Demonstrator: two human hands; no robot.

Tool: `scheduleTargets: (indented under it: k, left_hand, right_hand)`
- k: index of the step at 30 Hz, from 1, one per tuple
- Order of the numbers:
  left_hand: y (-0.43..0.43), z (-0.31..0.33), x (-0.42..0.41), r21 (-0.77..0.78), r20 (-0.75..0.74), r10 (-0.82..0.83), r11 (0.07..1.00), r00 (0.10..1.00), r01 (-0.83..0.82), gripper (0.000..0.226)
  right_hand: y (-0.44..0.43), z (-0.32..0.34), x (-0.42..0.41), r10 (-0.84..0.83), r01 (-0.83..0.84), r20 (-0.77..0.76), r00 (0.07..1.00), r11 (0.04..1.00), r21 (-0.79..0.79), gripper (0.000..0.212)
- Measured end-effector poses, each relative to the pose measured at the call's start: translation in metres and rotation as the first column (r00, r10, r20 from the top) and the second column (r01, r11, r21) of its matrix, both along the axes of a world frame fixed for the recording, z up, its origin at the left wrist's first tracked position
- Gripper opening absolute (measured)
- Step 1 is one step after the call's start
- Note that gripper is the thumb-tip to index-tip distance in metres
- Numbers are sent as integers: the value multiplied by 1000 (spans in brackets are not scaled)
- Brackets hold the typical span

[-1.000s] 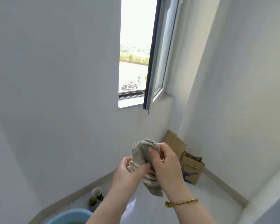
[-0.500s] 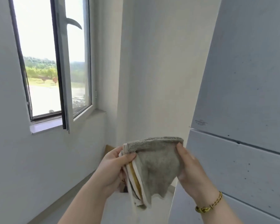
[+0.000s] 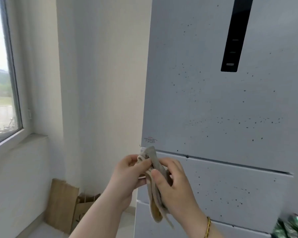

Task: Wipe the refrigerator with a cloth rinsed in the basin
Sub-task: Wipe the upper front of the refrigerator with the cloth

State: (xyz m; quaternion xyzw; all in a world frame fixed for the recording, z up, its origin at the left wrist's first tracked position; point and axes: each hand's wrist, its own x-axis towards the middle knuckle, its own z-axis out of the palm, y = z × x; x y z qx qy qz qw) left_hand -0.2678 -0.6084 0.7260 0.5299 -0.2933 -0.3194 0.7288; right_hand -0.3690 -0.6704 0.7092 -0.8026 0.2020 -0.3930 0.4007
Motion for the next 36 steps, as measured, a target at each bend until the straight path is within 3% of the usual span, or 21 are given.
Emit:
scheduleTargets:
  k: [3,8,13,16,18,21,23,25,26,31,36]
  left_hand:
    - [-29,12,5,-40,16,-49,998,999,50,24]
    - [-65,40,33,-149,82,-219,962,972,230,44]
    - [-93,77,82,-262,297,-22,959,955,104,40]
    - [-122,112,105,-378,498,204,926,843,-1,23]
    - [-142,132,113,-441,632,324,898,704,-18,29]
    - [-173,166,125,-554,730,500,832,465,-24,28]
    - [-193,187,136,-612,731,598,787,328,-71,50]
    - [-209,203,147,-639,711,652,755,265,-146,63]
    - [-215,210,151,-647,695,670,741,263,-178,66]
    - [-239,212,160,-619,646,637,759,420,-200,64]
    - [-253,202,161,-678,591,665,716,456,-166,86]
  right_hand:
    - [-16,3,7,7,-8,9,1000,997,74,43]
    - [-59,31,39,-163,170,181,970,985,-28,39]
    - [-97,91,61,-285,361,308,908,905,-225,39]
    - [-127,142,66,-399,603,499,769,712,-361,40]
    - [-146,178,68,-437,746,609,662,464,-477,30]
    - [-169,244,71,-416,851,755,507,100,-516,25]
    - [-176,282,76,-372,853,795,478,-19,-522,25]
    - [-183,316,87,-348,842,820,454,-134,-523,29]
    - [-188,331,93,-361,824,817,450,-186,-536,33]
    - [-213,355,129,-463,676,754,467,-363,-641,46]
    - [-221,332,138,-377,613,679,630,-296,-733,35]
